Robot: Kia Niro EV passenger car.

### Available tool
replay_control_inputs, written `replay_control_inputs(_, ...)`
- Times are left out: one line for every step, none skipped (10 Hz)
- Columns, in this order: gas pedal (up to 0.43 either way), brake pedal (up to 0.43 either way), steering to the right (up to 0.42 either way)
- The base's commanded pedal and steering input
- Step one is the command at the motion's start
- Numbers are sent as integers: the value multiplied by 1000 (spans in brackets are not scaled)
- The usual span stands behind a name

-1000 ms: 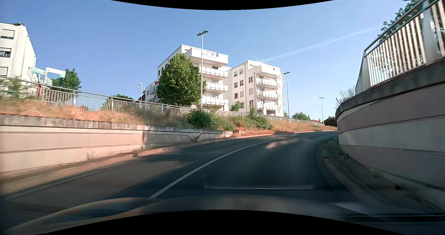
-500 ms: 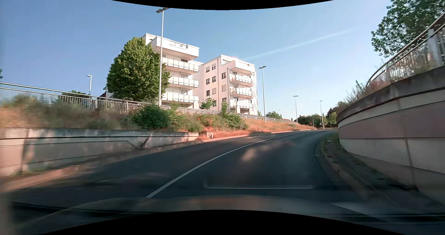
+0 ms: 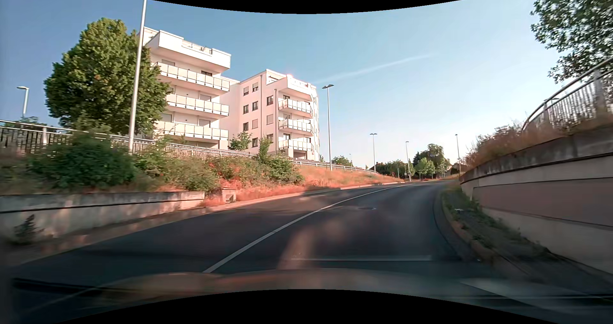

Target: Follow the waypoints while adhering to traffic rules and regulations

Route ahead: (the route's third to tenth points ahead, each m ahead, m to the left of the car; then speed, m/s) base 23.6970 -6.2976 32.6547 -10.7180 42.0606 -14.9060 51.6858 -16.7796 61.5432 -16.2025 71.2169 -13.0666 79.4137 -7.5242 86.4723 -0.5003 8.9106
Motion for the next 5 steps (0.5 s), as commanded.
replay_control_inputs(157,0,123)
replay_control_inputs(157,0,123)
replay_control_inputs(169,0,123)
replay_control_inputs(169,0,121)
replay_control_inputs(169,0,119)
